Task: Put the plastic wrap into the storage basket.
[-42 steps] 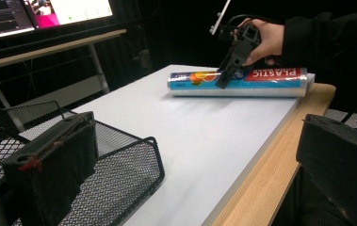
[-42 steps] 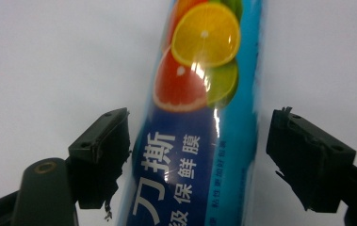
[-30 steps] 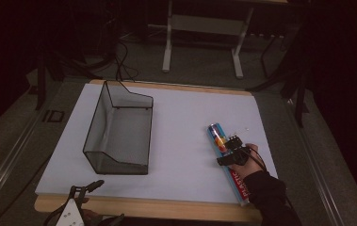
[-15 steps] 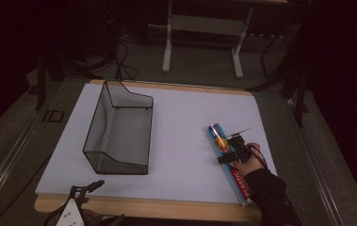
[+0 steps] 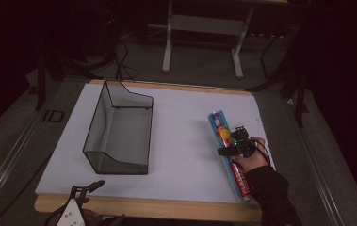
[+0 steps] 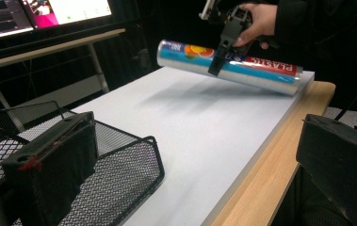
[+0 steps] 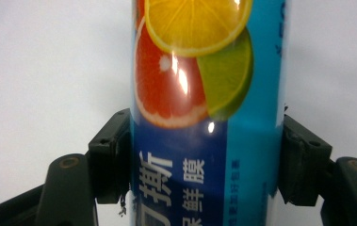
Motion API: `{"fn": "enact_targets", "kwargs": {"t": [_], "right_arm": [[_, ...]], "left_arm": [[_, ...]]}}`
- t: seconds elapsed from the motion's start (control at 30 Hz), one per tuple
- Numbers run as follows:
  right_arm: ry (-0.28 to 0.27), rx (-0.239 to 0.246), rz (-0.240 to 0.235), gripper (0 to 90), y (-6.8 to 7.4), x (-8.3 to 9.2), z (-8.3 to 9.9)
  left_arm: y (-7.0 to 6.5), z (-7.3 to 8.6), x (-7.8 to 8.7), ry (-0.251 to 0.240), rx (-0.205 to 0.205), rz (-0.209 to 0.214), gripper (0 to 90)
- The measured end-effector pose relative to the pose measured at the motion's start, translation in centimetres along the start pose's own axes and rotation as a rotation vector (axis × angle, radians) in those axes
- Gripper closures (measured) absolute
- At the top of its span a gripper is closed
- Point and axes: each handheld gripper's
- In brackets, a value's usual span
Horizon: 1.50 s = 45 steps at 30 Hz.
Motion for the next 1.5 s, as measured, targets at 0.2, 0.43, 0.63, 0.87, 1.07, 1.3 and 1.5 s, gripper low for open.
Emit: {"fn": "enact_targets", "kwargs": {"t": [0.2, 0.43, 0.63, 0.87, 1.07, 1.3, 1.5], "right_arm": [[-0.069, 0.001, -0.011, 31.7, 1.2, 1.1, -1.8], [-0.12, 0.012, -0.024, 31.8, 2.4, 1.8, -3.6], [-0.186, 0.02, -0.066, 31.8, 4.5, 2.5, -6.4], [-0.231, 0.014, -0.129, 31.8, 6.9, 2.5, -8.6], [-0.265, 0.032, -0.158, 31.8, 9.3, 2.4, -10.1], [-0.299, 0.03, -0.2, 31.8, 12.1, 2.2, -12.1], [-0.341, -0.001, -0.243, 31.8, 14.7, 1.6, -14.1]], "left_arm": [[0.0, 0.0, 0.0, 0.001, 0.001, 0.001, 0.2], [0.0, 0.1, 0.0, 0.006, 0.005, 0.003, 0.2], [0.0, 0.0, 0.0, 0.004, 0.003, 0.003, 0.2], [0.0, -0.1, 0.1, -0.004, 0.003, 0.003, 0.2], [0.0, -0.1, 0.1, -0.004, 0.001, 0.008, 0.2], [-0.1, -0.1, 0.2, -0.009, 0.005, 0.017, 0.2], [-0.2, -0.2, 0.1, -0.014, 0.005, 0.019, 0.2]]}}
Point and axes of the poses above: each handheld gripper's, and its own axes: x roughly backward along the jaws, z roughly out of its underside, y roughly to its left, and after that the axes turned 12 degrees about -y, right-handed
